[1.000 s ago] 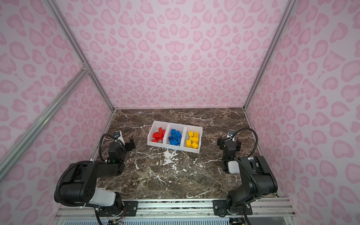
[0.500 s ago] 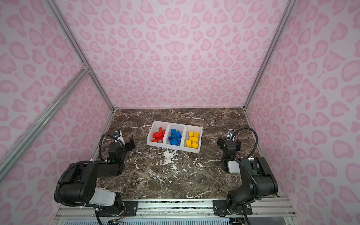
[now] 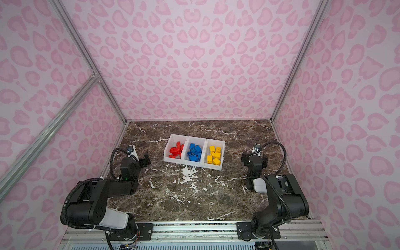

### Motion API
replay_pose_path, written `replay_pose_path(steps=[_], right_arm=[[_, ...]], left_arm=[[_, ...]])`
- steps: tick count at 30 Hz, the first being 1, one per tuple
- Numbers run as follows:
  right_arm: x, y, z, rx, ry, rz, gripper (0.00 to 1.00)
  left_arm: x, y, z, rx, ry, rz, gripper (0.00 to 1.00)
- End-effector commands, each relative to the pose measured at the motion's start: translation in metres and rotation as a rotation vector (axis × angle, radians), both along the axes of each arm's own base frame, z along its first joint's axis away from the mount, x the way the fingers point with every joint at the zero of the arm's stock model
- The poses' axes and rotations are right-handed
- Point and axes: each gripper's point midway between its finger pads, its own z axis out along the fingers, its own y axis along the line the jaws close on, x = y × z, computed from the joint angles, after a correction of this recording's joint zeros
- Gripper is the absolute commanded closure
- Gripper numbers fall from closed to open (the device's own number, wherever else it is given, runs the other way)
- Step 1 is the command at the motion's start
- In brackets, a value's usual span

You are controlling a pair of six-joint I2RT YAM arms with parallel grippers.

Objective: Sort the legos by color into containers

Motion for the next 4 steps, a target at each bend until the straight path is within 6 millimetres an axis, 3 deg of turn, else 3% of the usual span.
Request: replay_pose_path(steps=[1, 4], right_arm=[[0.0014, -0.0005, 0.0037, -0.005, -0.014, -0.003, 0.00], [0.0014, -0.0005, 0.0040, -0.005, -0.016, -0.003, 0.00]], left_arm=[[0.0039, 0.0002, 0.0100, 0.010, -0.035, -0.005, 0.03], [0.0021, -0.0006, 0.0112, 0.011, -0.044, -0.009, 0.03]])
